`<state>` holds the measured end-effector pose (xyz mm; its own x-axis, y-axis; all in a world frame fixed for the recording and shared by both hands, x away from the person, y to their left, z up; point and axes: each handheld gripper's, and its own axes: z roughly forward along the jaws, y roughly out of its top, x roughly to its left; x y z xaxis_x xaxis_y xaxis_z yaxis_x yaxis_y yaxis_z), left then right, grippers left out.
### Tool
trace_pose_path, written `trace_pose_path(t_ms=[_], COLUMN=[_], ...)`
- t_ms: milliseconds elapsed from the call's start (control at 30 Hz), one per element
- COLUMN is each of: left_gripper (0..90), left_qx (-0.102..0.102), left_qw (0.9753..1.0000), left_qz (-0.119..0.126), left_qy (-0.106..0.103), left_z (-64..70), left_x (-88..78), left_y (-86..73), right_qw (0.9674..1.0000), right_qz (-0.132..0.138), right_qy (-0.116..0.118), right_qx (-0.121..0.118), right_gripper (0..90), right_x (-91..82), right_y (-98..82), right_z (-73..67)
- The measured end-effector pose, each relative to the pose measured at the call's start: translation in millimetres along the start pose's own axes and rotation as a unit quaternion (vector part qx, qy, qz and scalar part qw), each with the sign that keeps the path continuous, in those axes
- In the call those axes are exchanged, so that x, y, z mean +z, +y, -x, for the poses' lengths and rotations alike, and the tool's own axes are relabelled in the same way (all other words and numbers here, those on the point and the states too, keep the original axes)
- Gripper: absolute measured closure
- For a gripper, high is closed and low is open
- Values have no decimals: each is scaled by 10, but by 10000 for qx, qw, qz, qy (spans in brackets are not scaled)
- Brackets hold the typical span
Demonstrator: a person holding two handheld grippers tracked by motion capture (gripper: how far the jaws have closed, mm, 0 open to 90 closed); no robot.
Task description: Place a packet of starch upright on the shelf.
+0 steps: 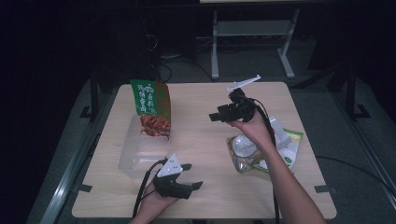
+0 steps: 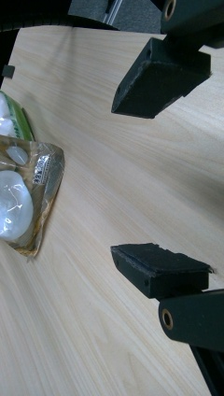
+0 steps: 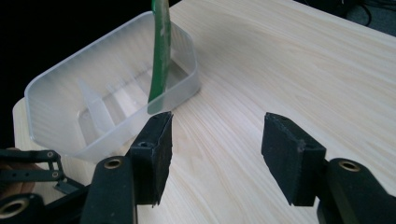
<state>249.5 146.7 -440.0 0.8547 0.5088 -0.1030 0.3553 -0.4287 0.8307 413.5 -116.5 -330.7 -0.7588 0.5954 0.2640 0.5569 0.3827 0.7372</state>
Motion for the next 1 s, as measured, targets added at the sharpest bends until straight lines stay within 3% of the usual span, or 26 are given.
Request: trace_pose_path(t_ms=[400,1000], left_gripper=[262,262], left_qx=[15,46], left_qw=[10000,10000], left_qz=[8,-59], left_qy=[-7,-10], left_z=[-4,55], left_x=[1,38], left_y=[-8,-21], right_qw=[9995,9981], right_qz=[-144,-134], right_qy=[-137,-279], right_qx=[226,523], right_gripper=[401,397], right_x=[-239,-627], right_y=[-259,-785], right_z=[76,106])
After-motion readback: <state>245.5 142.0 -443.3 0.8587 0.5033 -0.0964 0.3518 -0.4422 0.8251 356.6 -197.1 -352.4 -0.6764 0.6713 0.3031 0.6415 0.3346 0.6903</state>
